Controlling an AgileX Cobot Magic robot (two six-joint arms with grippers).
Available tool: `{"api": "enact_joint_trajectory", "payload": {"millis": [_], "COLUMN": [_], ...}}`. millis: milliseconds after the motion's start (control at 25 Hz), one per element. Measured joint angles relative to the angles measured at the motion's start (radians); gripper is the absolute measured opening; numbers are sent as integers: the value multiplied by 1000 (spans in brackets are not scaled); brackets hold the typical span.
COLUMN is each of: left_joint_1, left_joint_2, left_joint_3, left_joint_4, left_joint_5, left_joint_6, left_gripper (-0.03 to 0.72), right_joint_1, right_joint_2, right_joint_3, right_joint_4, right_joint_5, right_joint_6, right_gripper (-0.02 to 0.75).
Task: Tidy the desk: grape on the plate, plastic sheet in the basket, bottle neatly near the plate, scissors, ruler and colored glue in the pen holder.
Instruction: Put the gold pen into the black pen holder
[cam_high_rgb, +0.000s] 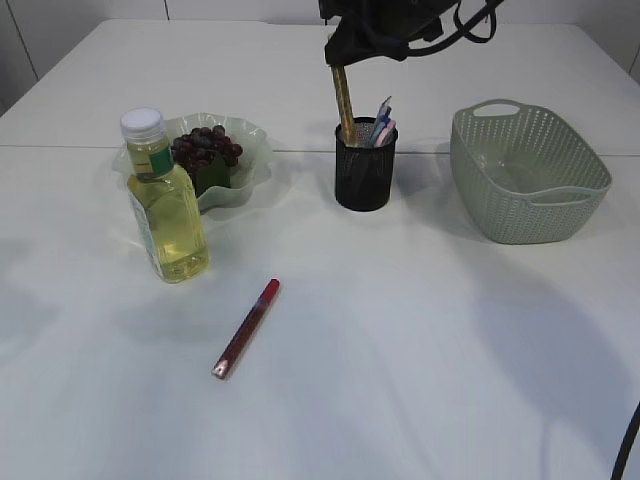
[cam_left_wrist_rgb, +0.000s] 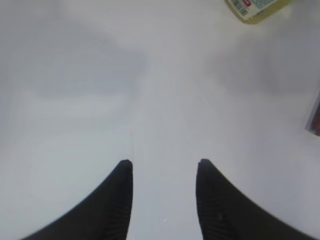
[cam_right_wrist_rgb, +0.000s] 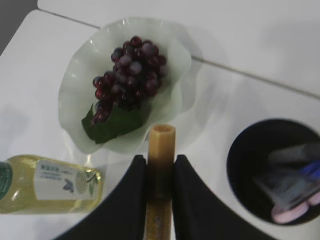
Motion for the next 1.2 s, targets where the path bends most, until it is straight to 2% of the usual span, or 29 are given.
{"api": "enact_joint_trajectory", "payload": {"millis": [400,1080,1200], "left_joint_1": [0,0,0], "left_joint_2": [0,0,0], "left_joint_3": [0,0,0], "left_joint_4": [-4,-24,-24], "left_joint_5": [46,48,48], "left_joint_6": [0,0,0], "left_gripper": [303,298,298], "right_joint_1": [0,0,0], "right_joint_2": [31,156,156], "right_joint_3": [0,0,0], "right_joint_4": [18,-13,-15], "right_joint_5": [-303,-409,-388], "right_joint_6": [-301,-333,-333], "right_gripper": [118,119,162]}}
